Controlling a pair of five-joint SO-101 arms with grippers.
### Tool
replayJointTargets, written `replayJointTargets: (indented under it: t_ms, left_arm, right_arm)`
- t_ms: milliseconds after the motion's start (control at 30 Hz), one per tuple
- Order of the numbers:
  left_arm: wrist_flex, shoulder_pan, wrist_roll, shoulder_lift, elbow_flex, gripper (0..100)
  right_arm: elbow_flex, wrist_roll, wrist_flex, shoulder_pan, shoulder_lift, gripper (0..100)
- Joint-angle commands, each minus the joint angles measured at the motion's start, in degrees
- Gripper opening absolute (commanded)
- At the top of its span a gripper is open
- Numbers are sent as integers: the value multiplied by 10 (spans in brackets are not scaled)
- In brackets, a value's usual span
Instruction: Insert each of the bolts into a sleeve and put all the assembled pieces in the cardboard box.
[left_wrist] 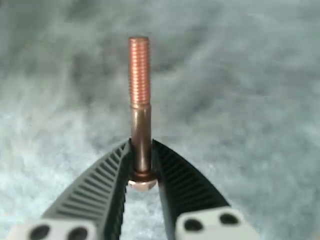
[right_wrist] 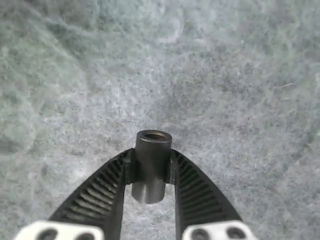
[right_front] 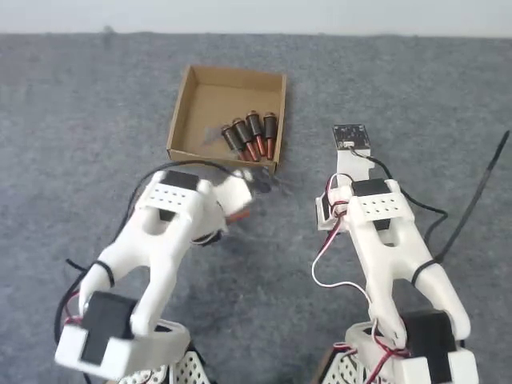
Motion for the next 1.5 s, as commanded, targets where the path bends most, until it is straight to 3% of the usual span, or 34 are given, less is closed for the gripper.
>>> replayJointTargets:
  t_ms: [0,167,400,633,767,900,1000,1200,1467]
  left_arm:
    - [55,66,-51,-72,-18,13]
    - [61,153,-56,-95,-21,33]
    - [25,84,-5,-98,-30,216]
    - [57,96,25,-102,-29,120]
    - [71,153,107,-102,-32,13]
    - [76,192,263,-102,-32,12]
    - [76,193,340,-102,-30,12]
    - [68,194,397,-102,13,12]
    - [-55,193,470,-102,87,12]
  right_arm:
    - [-4,6,-10,7,-4,7]
    - [-4,6,-10,7,-4,7]
    - [-4,7,-10,6,-4,7]
    - [-4,7,-10,6,-4,7]
    - [-4,7,-10,6,-4,7]
    - [-4,7,-10,6,-4,7]
    - [-4,7,-10,6,-4,7]
    - [-4,7,-10,6,-4,7]
    - [-4,7,-10,6,-4,7]
